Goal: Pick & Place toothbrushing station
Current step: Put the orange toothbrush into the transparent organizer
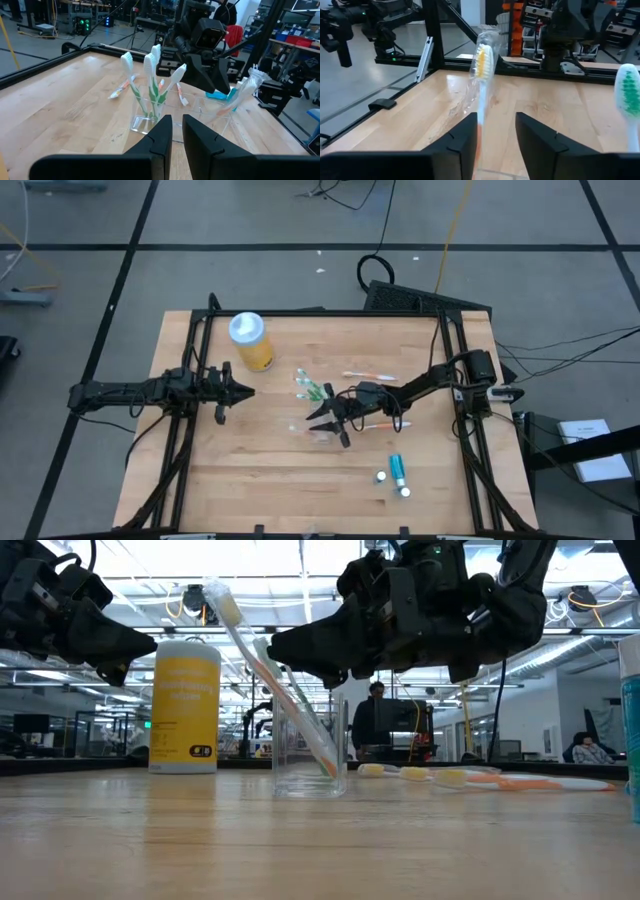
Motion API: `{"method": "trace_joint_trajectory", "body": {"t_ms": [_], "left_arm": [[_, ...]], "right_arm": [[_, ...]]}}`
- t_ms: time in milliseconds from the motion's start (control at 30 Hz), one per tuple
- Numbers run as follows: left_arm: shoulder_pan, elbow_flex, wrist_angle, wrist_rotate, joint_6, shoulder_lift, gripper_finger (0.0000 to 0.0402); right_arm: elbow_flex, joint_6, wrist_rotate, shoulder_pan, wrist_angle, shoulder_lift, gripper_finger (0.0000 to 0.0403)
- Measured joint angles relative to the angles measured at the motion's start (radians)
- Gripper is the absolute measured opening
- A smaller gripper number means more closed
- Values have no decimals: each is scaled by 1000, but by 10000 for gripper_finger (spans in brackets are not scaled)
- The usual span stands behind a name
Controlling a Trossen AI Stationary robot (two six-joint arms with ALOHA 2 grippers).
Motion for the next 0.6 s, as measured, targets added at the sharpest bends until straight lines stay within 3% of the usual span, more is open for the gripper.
{"method": "trace_joint_trajectory", "body": {"t_ms": [133, 300, 600], "left_arm": [[0, 0, 0, 0, 0, 0, 49], [0, 0, 0, 0, 0, 0, 49], [0, 0, 0, 0, 0, 0, 49]], "right_arm": [[0, -5, 0, 0, -26, -56, 132], [0, -91, 2, -2, -202, -169, 131], [0, -157, 155, -3, -748, -403, 130]]}}
